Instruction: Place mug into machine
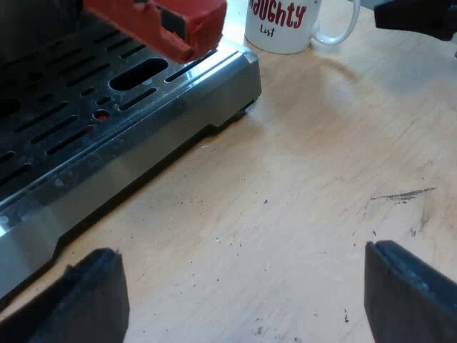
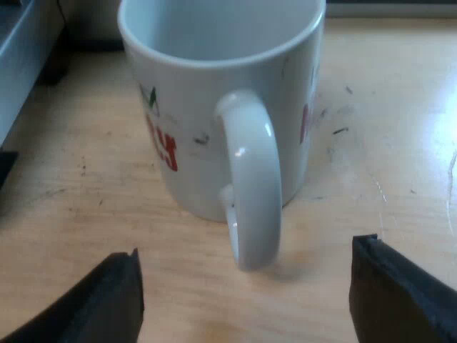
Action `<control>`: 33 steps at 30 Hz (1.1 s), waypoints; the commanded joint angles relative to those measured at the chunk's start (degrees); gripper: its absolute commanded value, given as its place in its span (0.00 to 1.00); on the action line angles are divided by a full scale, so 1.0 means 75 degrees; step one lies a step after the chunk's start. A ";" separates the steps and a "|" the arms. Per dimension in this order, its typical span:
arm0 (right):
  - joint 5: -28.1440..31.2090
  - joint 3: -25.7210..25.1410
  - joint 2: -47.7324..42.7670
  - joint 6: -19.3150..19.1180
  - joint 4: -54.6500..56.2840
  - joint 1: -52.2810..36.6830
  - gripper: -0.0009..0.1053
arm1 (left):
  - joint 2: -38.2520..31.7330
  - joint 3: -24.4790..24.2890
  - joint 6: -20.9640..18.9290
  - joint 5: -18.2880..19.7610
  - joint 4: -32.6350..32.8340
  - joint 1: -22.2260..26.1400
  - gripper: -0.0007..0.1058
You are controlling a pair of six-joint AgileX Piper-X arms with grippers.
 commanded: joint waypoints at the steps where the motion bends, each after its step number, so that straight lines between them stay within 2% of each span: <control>1: 0.0016 -0.0025 0.0666 -0.0095 -0.0882 -0.0008 0.60 | -0.0007 -0.0009 0.0039 0.0101 -0.0115 -0.0023 0.67; 7: 0.0016 -0.0025 0.2358 0.0083 -0.2505 -0.0008 0.60 | -0.0007 -0.0009 0.0039 0.0101 -0.0115 -0.0023 0.67; 12: 0.0016 -0.0314 0.3707 0.0082 -0.3541 -0.0008 0.60 | -0.0007 -0.0009 0.0039 0.0101 -0.0115 -0.0023 0.67; 22: -0.0402 -0.1112 0.5241 0.0082 -0.3885 -0.0008 0.59 | -0.0007 -0.0009 0.0039 0.0101 -0.0115 -0.0023 0.67; 25: -0.0402 -0.1221 0.5341 0.0082 -0.3885 -0.0008 0.44 | -0.0007 -0.0009 0.0039 0.0101 -0.0115 -0.0023 0.67; 27: -0.0402 -0.1223 0.5340 0.0082 -0.3885 -0.0008 0.22 | -0.0007 -0.0009 0.0039 0.0101 -0.0115 -0.0023 0.67; 28: -0.0402 -0.1223 0.5340 0.0082 -0.3885 -0.0008 0.18 | -0.0007 -0.0009 0.0039 0.0101 -0.0115 -0.0023 0.67; 29: -0.0402 -0.1223 0.5320 0.0082 -0.3885 -0.0008 0.05 | -0.0007 -0.0009 0.0039 0.0101 -0.0115 -0.0023 0.67; 30: -0.0421 -0.1223 0.5289 0.0098 -0.3859 -0.0008 0.01 | -0.0007 -0.0009 0.0039 0.0101 -0.0115 -0.0023 0.67; 33: -0.0512 -0.1223 0.5023 0.0091 -0.3705 -0.0008 0.01 | -0.0007 -0.0009 0.0039 0.0101 -0.0115 -0.0023 0.67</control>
